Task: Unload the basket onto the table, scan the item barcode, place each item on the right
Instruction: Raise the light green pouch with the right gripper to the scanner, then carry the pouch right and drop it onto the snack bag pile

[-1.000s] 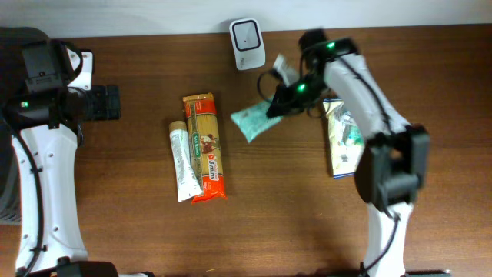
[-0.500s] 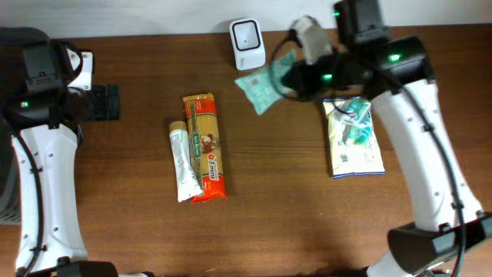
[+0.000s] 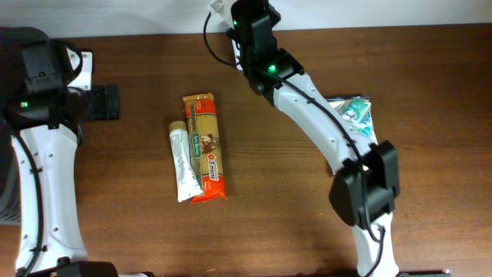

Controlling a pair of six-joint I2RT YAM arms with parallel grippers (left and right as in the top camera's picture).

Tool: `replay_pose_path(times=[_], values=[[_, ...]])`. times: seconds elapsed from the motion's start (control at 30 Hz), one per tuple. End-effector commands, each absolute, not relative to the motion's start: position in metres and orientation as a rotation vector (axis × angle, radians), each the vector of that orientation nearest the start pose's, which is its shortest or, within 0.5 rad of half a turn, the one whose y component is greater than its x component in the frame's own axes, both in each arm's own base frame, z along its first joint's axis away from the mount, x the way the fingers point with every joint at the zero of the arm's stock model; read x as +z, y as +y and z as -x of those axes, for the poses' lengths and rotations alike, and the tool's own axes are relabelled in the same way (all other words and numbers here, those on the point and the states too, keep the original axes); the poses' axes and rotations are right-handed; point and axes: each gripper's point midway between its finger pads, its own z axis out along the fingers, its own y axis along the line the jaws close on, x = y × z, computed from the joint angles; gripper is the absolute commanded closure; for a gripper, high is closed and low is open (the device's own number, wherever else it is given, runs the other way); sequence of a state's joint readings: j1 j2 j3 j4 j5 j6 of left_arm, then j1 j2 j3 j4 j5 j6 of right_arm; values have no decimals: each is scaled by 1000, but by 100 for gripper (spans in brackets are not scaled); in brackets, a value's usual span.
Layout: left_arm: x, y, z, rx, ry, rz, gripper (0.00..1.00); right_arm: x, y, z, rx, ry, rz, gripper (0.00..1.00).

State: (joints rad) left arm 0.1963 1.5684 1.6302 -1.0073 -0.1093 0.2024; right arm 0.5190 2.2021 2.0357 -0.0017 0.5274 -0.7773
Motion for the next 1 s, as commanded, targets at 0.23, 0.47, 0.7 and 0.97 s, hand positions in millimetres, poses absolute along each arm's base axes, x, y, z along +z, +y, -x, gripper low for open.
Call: replay_pose_path(times=[0.23, 0.47, 0.7, 0.97], values=[[263, 100, -391, 313, 2511, 30, 1, 228, 239, -667, -918, 1345, 1076, 96], [263, 100, -391, 313, 2511, 30, 1, 227, 240, -666, -920, 1349, 1079, 96], [263, 100, -391, 313, 2511, 30, 1, 228, 245, -664, -907, 1351, 1074, 96], [263, 100, -391, 313, 2511, 30, 1, 284, 236, -619, -624, 1596, 909, 96]])
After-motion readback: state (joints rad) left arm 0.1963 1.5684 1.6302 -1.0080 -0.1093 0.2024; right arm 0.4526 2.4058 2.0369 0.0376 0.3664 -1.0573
